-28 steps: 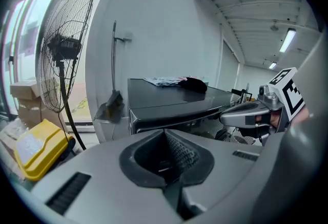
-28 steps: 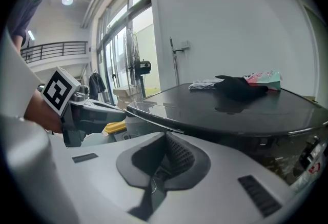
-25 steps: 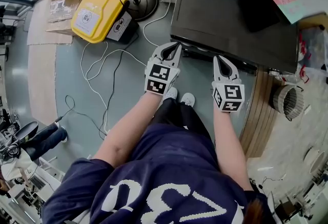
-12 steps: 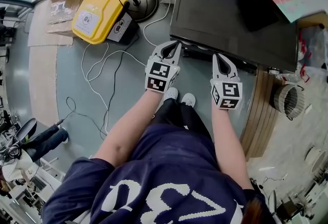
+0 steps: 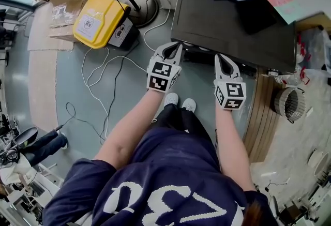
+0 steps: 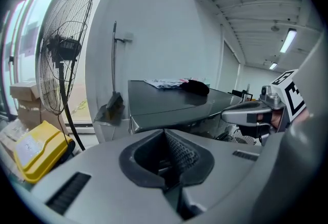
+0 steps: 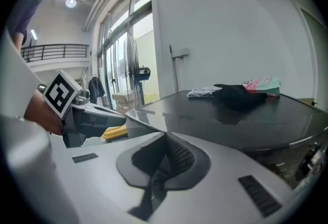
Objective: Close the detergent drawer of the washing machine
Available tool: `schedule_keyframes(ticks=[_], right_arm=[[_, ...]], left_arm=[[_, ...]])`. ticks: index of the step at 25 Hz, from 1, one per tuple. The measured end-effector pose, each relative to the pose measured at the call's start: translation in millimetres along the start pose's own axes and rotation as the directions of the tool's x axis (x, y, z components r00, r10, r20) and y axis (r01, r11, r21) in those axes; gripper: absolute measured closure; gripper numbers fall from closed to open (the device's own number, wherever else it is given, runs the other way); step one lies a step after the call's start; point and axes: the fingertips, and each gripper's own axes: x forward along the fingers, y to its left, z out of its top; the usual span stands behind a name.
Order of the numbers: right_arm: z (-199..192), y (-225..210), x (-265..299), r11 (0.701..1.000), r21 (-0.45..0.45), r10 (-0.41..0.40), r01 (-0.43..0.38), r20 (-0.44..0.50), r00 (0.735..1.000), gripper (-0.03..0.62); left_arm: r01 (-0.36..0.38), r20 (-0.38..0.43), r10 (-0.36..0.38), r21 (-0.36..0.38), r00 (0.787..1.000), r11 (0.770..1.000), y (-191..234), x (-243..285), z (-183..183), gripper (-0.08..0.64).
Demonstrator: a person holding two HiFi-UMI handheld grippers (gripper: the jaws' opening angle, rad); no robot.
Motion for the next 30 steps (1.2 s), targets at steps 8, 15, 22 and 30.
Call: schedule_keyframes(ticks=[8,15,22,30], right_arm=[[58.2,-4.6,-48.2,1.000,0.016,-0.018,0.016,0.152,0.988,0.577],[125.5,6.6,-87.7,1.000,0.000,-0.005,0.005,0.271,0.963,0.577],[173.4,22.9,-134.7,1.000,-0.005,-0.004,0.006,0.367,0.930,0.578],[206.8,44.8,-176.0,0.997,-0.072,-0.002,0.037,0.437,0.899,0.578]], left_arm=[[-0.019,0.127,0.021,-0.018,0.992,1.000,8.1,-48.4,41.8,0.541],[-0.048,0.261,0.046,0.004,0.964,0.999,4.0,-91.8,102.4,0.541],[-0.049,0.345,0.031,0.046,0.938,0.998,-14.1,-138.4,146.4,0.541],[-0.071,0.418,0.051,0.032,0.907,0.997,-24.3,-185.1,170.5,0.541]])
